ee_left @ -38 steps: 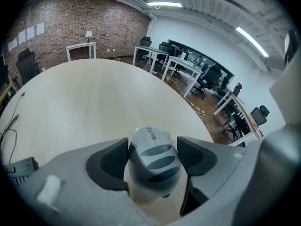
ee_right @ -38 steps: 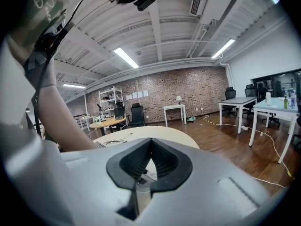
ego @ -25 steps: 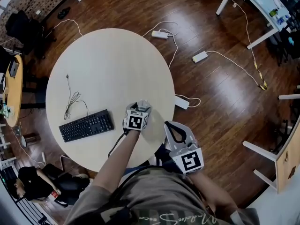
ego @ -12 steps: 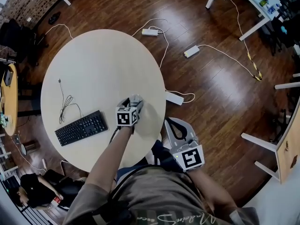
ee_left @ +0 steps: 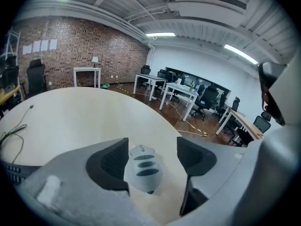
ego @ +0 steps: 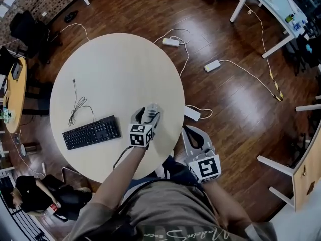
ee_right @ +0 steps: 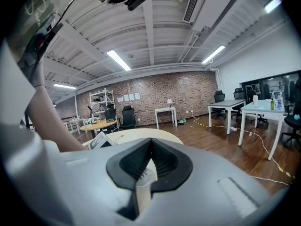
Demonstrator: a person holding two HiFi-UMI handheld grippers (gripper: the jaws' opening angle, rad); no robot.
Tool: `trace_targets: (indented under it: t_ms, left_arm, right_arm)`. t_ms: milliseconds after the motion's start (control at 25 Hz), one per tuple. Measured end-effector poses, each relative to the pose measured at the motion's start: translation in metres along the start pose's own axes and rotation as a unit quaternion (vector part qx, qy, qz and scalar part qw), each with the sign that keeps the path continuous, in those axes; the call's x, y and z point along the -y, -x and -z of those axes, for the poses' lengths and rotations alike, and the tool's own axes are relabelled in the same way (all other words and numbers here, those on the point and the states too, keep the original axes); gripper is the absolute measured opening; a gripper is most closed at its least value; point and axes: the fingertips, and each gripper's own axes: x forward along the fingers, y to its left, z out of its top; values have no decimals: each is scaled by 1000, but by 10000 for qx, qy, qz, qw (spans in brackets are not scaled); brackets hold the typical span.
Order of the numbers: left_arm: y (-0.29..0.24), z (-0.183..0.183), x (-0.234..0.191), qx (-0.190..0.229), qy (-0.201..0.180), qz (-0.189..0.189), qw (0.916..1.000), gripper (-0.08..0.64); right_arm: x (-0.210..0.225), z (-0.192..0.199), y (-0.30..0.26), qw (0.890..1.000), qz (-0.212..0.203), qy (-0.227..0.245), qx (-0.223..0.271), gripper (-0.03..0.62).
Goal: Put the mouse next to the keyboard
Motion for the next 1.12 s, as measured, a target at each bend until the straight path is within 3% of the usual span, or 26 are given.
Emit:
trace_targets:
  t_ms: [280, 560, 920, 1120]
  left_arm:
    - [46, -9, 10, 381, -358, -238, 9983, 331]
    - [115, -31, 8, 1232, -28, -522, 9910, 331]
    - [257, -61, -25, 2640, 16, -1487, 9530, 328]
    - [328, -56, -48, 3219, -40, -1862, 9283, 328]
  right_arm:
    - [-18, -14, -10, 9996, -213, 54, 160, 5]
    - [-43, -39, -9, 9977, -264, 477, 413, 5]
    - [-100, -60, -27, 9944, -590, 626, 610, 5]
    - [-152, -58, -43, 9901, -1121, 692, 480, 5]
